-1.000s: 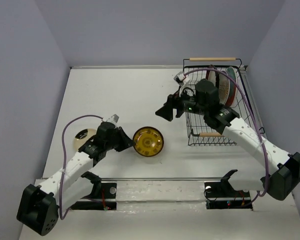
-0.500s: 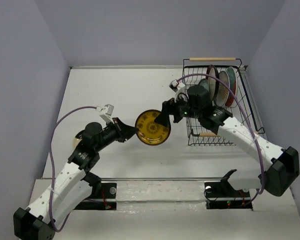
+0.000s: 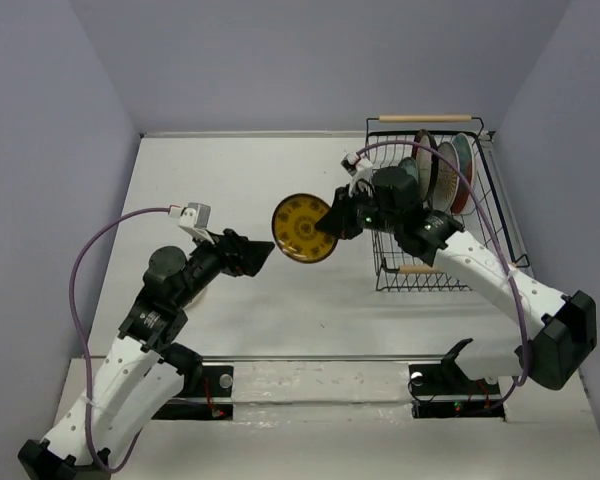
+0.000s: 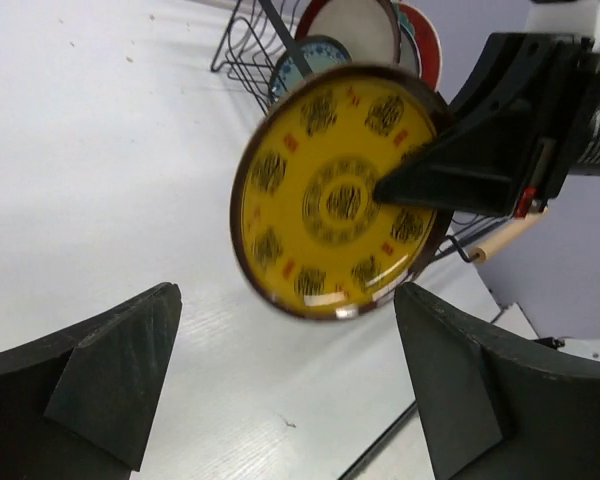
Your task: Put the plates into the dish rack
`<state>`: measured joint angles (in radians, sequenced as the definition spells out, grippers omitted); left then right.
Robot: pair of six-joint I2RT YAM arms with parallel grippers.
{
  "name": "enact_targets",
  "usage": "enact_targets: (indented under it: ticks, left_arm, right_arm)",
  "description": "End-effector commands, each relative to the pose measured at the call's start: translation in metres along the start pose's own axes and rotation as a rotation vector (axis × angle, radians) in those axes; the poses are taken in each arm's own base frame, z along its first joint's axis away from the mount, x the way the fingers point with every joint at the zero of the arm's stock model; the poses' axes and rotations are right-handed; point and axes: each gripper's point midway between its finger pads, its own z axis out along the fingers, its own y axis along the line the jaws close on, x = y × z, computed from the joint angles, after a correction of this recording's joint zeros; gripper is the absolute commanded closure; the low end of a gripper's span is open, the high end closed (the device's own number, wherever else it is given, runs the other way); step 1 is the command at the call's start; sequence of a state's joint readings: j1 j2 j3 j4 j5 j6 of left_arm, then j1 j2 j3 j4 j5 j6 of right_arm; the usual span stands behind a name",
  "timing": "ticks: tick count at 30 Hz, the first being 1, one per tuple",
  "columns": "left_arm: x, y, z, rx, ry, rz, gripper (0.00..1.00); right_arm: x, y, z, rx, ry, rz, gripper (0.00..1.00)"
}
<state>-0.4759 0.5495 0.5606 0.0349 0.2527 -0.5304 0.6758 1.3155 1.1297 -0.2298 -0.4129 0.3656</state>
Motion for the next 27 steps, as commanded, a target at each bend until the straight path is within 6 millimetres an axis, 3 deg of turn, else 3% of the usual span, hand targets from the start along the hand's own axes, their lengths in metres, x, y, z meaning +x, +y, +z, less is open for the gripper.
enact_targets:
  ticks: [1, 2, 4, 8, 11, 15, 19, 27]
  left_arm:
    - [-0.034, -0.005, -0.014, -0.031, -0.113, 0.094, 0.01]
    - [-0.037, -0.006, -0.017, -0.034, -0.131, 0.096, 0.01]
    - [-0.046, -0.006, -0.024, -0.045, -0.18, 0.099, 0.01]
    - [-0.046, -0.007, -0.026, -0.039, -0.186, 0.091, 0.01]
    - [-0.039, -0.007, -0.021, -0.03, -0.149, 0.089, 0.01]
    - [-0.036, -0.006, -0.018, -0.023, -0.127, 0.077, 0.01]
    - [-0.038, -0.005, -0.02, -0.029, -0.142, 0.074, 0.01]
    - [-0.038, -0.003, -0.019, -0.034, -0.14, 0.07, 0.01]
  right_arm:
    - [-0.119, -0.047, -0.065, 0.486, -0.388, -0.089, 0.93]
    - [-0.13, -0.078, -0.087, 0.681, -0.44, -0.096, 0.93]
    - [-0.149, -0.105, -0.117, 0.855, -0.509, -0.094, 0.93]
    - [-0.164, -0.144, -0.158, 1.046, -0.568, -0.062, 0.93]
    - [-0.171, -0.168, -0.176, 1.129, -0.574, -0.053, 0.93]
    - [-0.17, -0.191, -0.167, 1.188, -0.513, -0.079, 0.93]
    - [-0.16, -0.226, -0.143, 1.263, -0.394, -0.121, 0.93]
    - [-0.147, -0.27, -0.12, 1.349, -0.267, -0.158, 0.93]
